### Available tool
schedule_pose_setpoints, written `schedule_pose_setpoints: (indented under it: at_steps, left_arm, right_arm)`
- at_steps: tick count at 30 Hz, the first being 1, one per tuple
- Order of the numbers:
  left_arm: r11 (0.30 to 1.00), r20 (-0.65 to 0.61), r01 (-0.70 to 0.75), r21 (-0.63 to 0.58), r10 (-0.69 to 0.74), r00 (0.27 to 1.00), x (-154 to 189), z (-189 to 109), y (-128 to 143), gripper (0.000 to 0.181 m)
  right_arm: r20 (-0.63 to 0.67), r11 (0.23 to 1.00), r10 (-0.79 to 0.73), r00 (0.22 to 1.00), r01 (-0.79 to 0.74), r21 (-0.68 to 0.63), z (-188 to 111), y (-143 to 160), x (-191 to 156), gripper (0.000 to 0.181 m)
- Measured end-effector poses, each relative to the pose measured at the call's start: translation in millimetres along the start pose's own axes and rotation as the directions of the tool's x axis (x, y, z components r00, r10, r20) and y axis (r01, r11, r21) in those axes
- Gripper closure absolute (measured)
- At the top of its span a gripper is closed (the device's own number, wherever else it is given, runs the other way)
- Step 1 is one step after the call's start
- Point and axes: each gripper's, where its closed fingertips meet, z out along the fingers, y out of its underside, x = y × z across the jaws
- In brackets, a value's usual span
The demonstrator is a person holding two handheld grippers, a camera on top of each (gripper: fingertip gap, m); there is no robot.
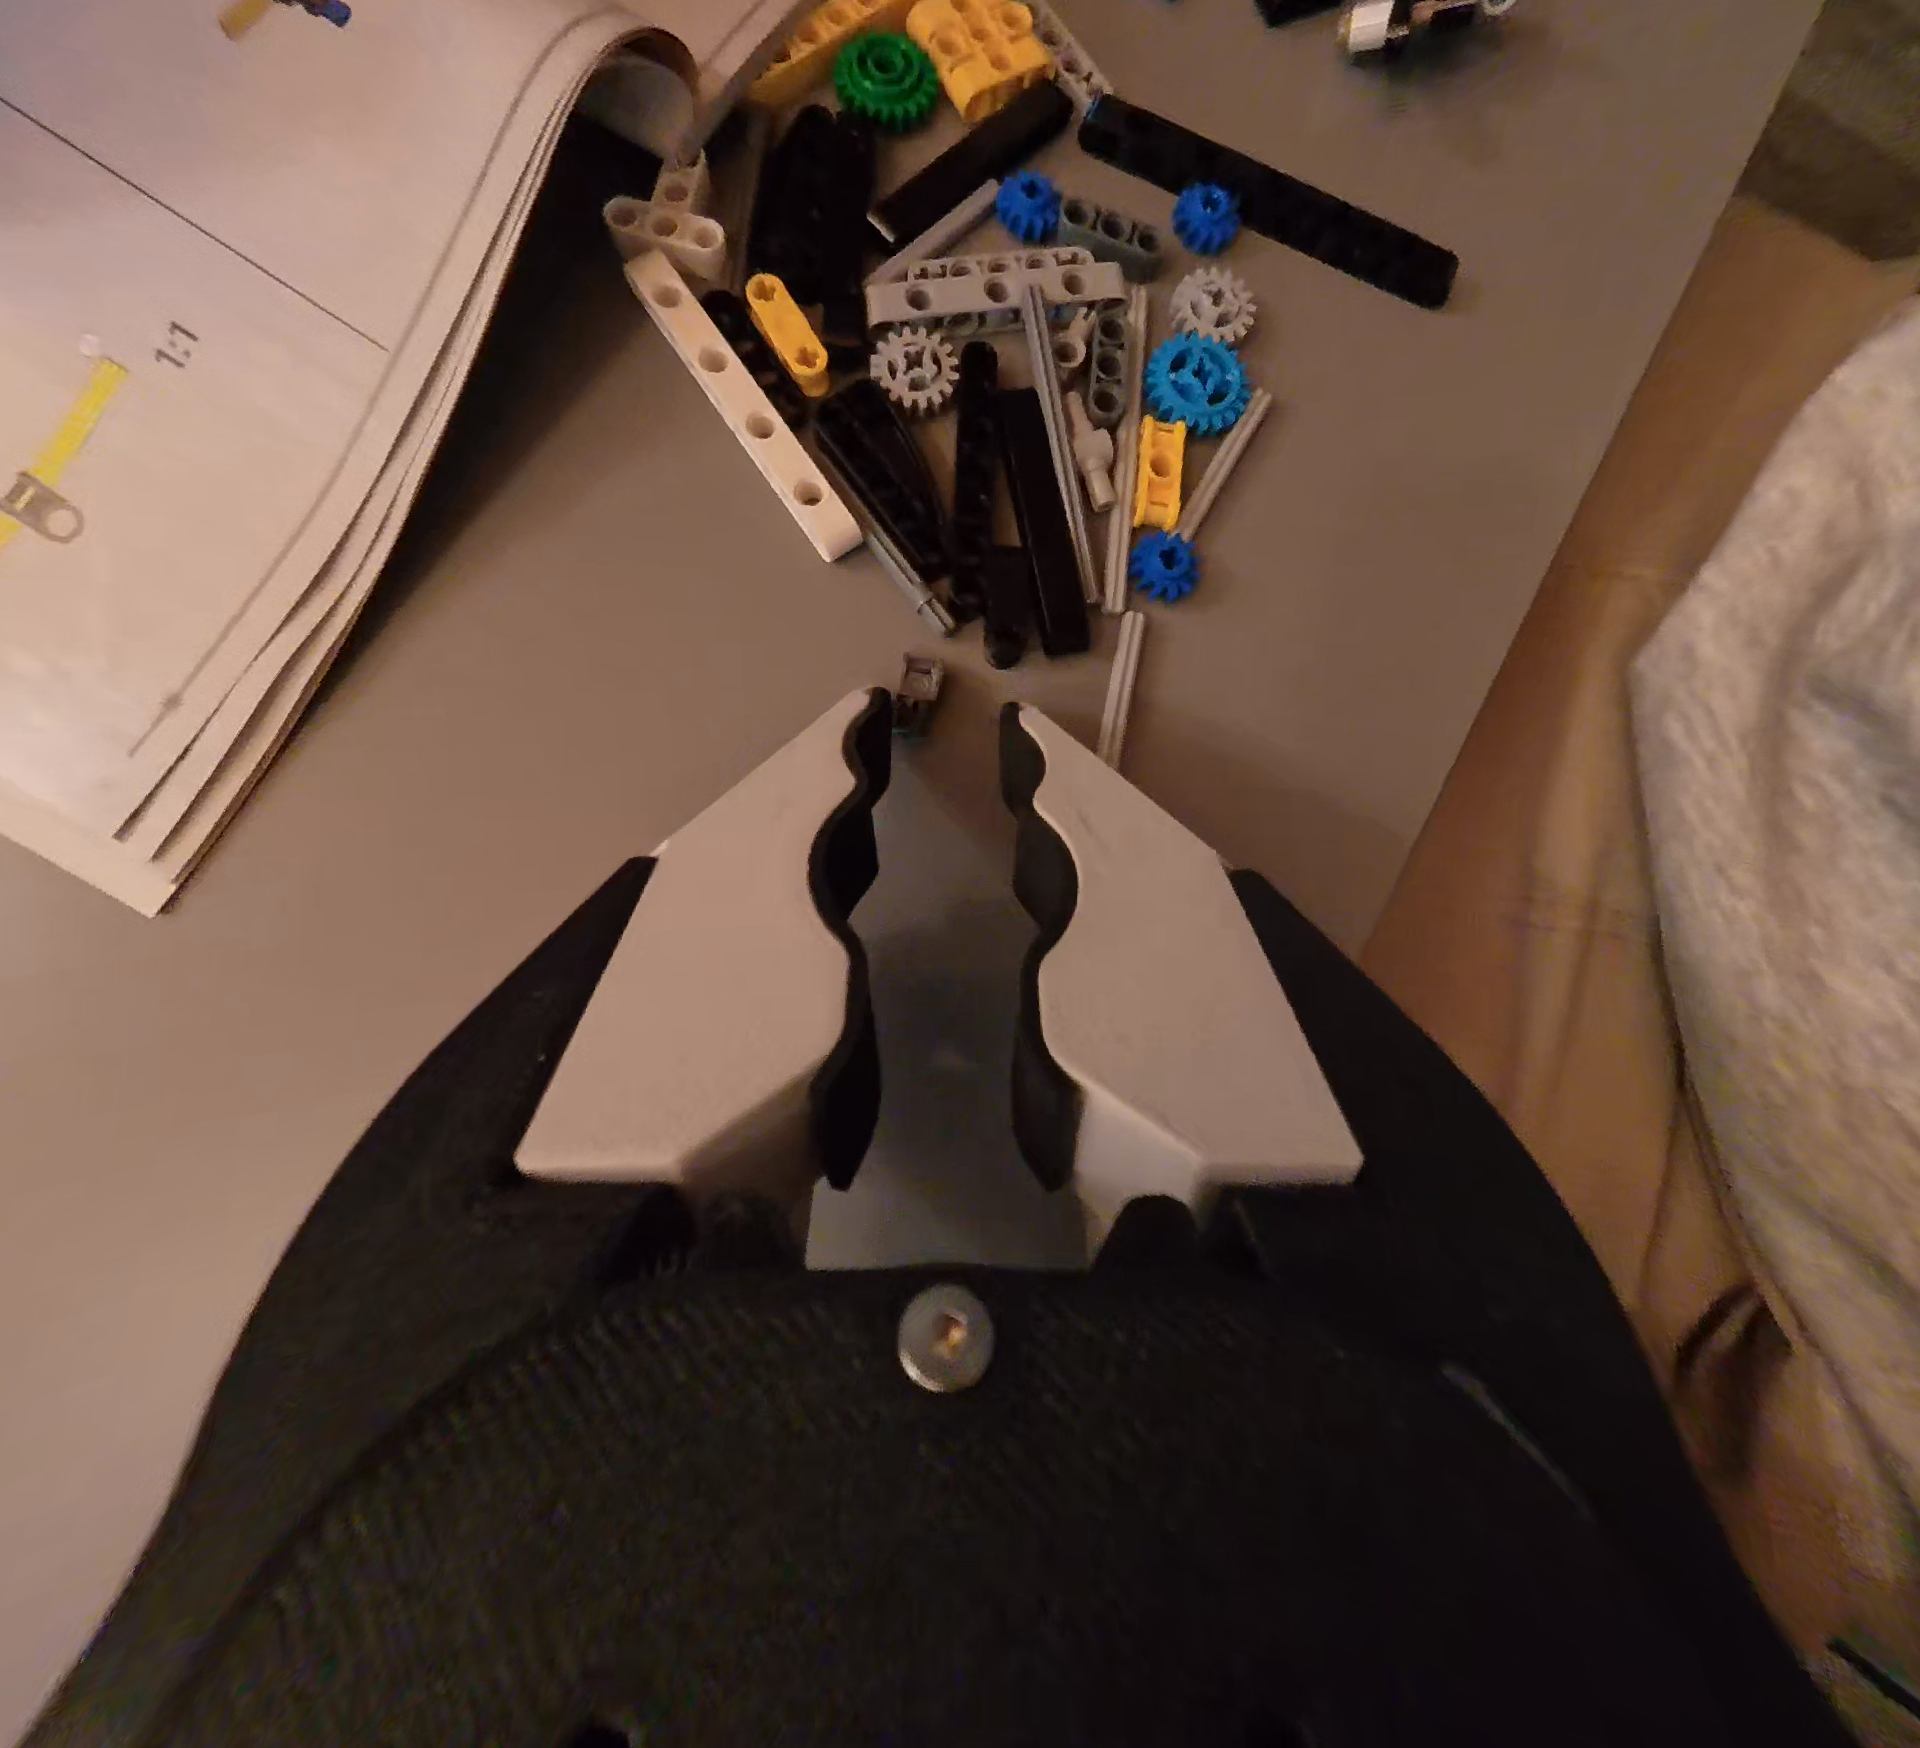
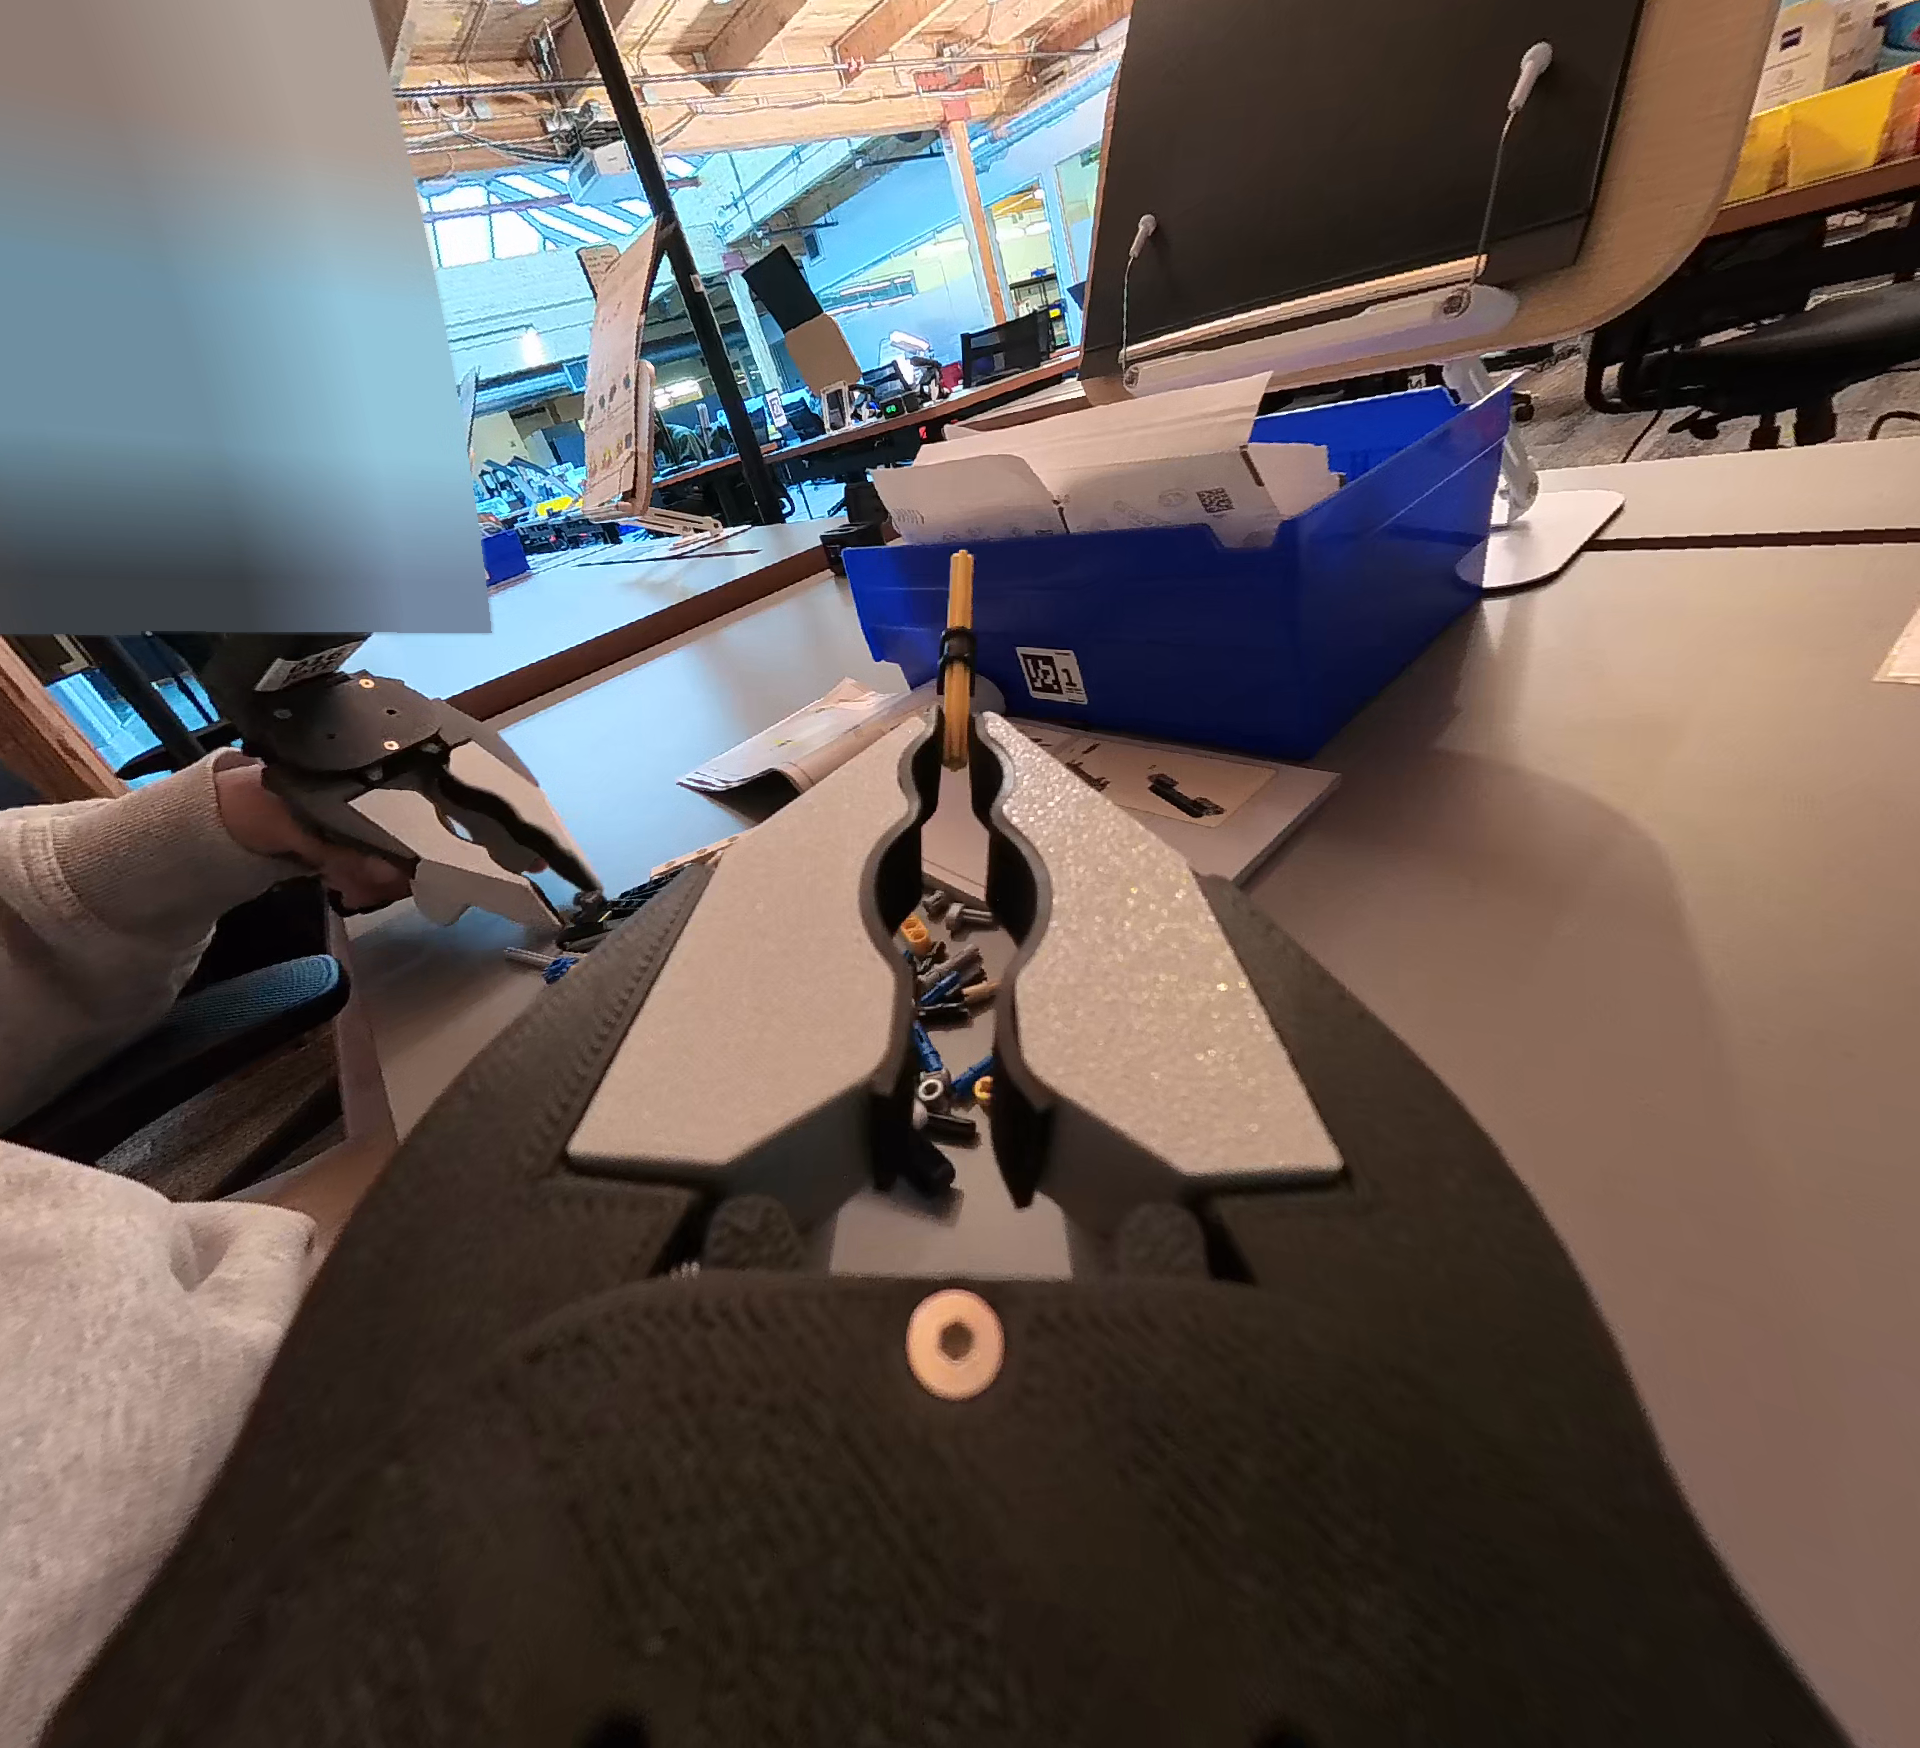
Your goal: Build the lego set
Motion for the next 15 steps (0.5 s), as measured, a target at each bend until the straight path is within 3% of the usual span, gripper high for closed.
schedule_pose_setpoints:
  at_steps: [1, 9, 15]
  left_arm:
    - [1.000, -0.002, 0.006, -0.002, -0.006, 1.000, 0, -1, 1, 0.163]
    - [0.995, 0.070, 0.063, 0.072, -0.068, 0.995, -10, -4, -1, 0.176]
    - [0.926, 0.041, 0.185, 0.329, -0.209, 0.977, -9, -17, -37, 0.176]
  right_arm:
    - [0.002, 1.000, 0.002, 1.000, -0.002, -0.002, 0, 1, -1, 0.179]
    - [0.054, 0.998, 0.058, 0.997, -0.057, -0.009, 6, 1, -17, 0.179]
    - [0.175, 0.995, 0.089, 0.980, -0.080, -0.057, 18, 3, -56, 0.180]
